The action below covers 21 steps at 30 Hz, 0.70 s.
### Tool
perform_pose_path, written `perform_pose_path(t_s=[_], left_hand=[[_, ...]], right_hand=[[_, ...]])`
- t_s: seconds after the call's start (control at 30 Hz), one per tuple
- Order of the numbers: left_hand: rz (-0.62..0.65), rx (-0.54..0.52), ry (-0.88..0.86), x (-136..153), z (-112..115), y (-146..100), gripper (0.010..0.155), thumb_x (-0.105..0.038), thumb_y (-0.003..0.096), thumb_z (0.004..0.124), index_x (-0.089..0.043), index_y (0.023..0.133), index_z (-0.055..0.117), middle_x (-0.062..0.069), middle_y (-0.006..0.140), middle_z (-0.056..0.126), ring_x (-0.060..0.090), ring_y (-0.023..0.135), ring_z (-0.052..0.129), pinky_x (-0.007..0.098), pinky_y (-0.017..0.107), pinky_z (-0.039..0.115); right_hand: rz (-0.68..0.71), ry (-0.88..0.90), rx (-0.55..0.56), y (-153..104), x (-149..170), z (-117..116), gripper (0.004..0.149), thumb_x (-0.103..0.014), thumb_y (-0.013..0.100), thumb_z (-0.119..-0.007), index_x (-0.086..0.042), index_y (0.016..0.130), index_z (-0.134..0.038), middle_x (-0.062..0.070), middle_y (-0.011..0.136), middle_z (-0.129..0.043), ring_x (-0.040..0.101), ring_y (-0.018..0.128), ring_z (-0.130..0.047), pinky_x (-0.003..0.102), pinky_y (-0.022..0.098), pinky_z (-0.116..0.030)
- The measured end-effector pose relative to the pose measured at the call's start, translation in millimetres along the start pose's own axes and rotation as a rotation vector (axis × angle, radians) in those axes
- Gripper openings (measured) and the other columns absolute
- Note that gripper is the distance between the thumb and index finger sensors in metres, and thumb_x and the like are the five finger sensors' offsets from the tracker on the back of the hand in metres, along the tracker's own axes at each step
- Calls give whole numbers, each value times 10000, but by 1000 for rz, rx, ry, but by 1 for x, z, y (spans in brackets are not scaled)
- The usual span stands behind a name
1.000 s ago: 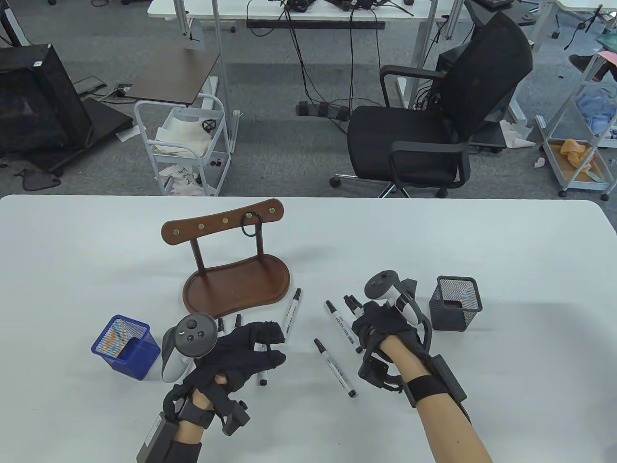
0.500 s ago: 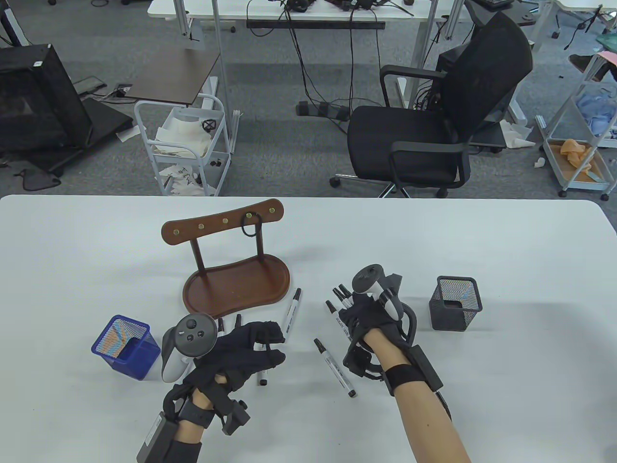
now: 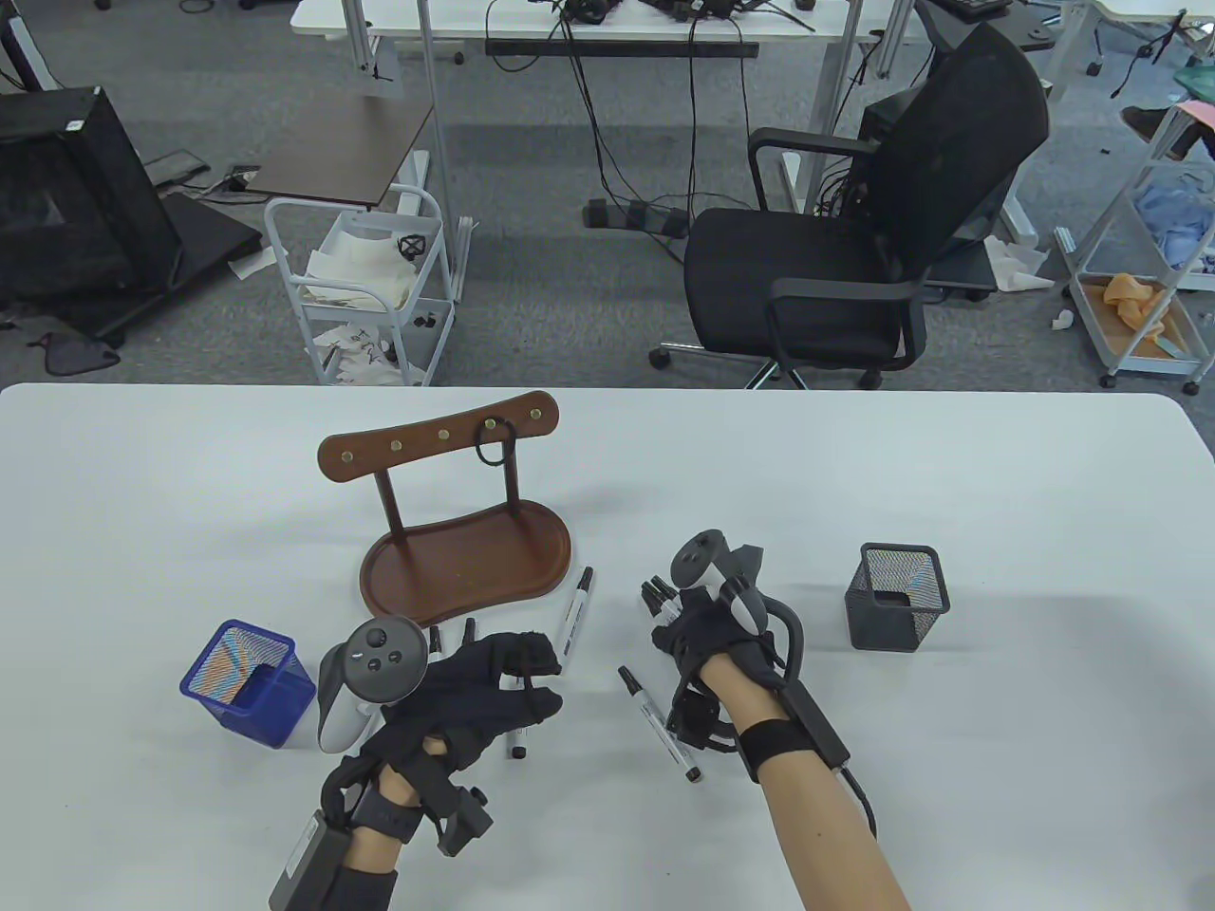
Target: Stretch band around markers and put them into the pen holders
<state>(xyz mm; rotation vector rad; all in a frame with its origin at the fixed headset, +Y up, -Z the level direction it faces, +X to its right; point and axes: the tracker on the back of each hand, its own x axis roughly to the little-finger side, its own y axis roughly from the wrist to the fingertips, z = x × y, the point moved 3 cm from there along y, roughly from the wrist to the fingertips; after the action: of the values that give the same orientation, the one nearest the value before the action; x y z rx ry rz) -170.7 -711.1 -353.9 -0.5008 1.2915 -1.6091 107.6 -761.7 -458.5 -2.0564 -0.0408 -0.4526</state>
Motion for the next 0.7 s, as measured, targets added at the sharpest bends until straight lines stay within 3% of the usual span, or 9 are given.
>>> perform_pose_path(t_s=[0.7], left_hand=[[-5,-5,1,1,-1,0,660,-426,488,946,-131,1024,698,121,1044,864,500,1055,646,746,743,440]], right_hand=[[-10,-38,25,-1,-8,-6,506,-405,496,-860,-282,941,-653,-37,806,-803,199,590,-889,493,612,-749]])
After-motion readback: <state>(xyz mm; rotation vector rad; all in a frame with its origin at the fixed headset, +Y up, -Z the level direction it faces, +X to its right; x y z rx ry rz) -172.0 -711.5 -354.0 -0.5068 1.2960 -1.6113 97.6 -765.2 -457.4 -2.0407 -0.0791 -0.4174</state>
